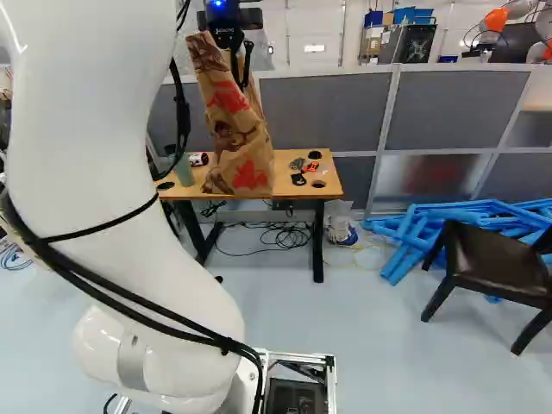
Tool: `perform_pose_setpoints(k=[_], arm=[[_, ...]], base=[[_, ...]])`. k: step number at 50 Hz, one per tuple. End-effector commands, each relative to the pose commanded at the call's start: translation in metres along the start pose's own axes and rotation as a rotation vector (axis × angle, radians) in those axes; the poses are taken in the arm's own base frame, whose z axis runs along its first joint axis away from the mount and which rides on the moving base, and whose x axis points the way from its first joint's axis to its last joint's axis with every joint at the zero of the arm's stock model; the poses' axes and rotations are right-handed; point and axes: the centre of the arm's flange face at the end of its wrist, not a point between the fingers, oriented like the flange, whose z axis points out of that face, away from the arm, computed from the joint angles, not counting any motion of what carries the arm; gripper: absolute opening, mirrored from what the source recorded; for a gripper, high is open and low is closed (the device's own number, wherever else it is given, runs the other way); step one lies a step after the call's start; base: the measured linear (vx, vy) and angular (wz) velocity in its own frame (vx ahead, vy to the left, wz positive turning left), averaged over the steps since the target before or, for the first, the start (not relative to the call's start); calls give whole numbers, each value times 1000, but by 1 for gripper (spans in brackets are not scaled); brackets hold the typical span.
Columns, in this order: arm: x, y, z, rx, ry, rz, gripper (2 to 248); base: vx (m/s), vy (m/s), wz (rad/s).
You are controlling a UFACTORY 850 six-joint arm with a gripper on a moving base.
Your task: Pick up the bag on the ground and place it on the table
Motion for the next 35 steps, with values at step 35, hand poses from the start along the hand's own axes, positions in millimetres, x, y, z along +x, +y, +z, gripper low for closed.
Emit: perform_pose_setpoints(k=[35], arm=[[0,0,0,0,0,0,21]], base=[[246,0,-20]])
